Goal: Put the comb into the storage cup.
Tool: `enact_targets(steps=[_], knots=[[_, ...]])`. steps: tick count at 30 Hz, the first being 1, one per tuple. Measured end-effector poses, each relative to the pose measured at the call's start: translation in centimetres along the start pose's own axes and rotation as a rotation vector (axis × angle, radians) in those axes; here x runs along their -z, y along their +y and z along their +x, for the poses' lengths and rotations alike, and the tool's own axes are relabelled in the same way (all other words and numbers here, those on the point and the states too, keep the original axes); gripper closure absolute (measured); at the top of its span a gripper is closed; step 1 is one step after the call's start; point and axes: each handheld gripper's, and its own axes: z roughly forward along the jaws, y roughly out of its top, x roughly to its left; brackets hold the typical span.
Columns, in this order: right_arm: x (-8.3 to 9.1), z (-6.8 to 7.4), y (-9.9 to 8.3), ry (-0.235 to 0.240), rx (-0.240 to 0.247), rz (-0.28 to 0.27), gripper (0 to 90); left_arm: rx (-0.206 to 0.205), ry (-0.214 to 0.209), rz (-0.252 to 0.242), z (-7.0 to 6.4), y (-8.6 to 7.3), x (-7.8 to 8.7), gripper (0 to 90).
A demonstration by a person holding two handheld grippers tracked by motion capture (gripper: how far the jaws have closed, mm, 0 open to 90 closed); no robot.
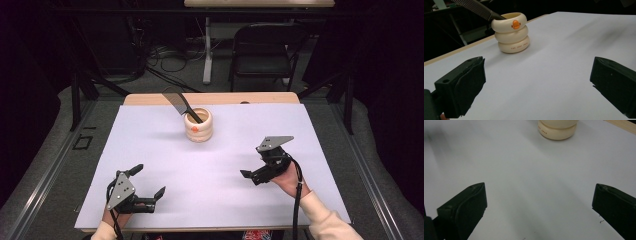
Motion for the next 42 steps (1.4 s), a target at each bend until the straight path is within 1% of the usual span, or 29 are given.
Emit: enact_targets(steps=[9,13,17,23,26,33,42], knots=[[1.1,0.6,-1.7,-0.016,-0.010,-0.017,0.0,0.000,0.000,0.001,0.0,0.0,0.0,0.1],[1.3,0.9,-2.5,-0.026,-0.008,-0.018,0.0,-0.001,0.001,0.001,0.0,0.0,0.0,0.1],[1.6,1.1,-3.4,-0.038,-0.022,-0.031,0.0,-0.003,0.001,0.003,0.0,0.0,0.0,0.1],[1.9,1.7,-4.5,-0.056,-0.022,-0.048,0.0,-0.003,0.001,0.004,0.0,0.0,0.0,0.1],[2.0,2.0,-4.9,-0.059,-0.023,-0.058,0.0,-0.004,0.001,0.005,0.0,0.0,0.0,0.1],[2.3,2.6,-5.6,-0.074,-0.010,-0.073,0.0,-0.005,0.001,0.006,0.0,0.0,0.0,0.1],[2.9,2.9,-6.6,-0.096,-0.004,-0.100,0.0,-0.004,0.001,0.007,0.0,-0.1,0.0,0.1]])
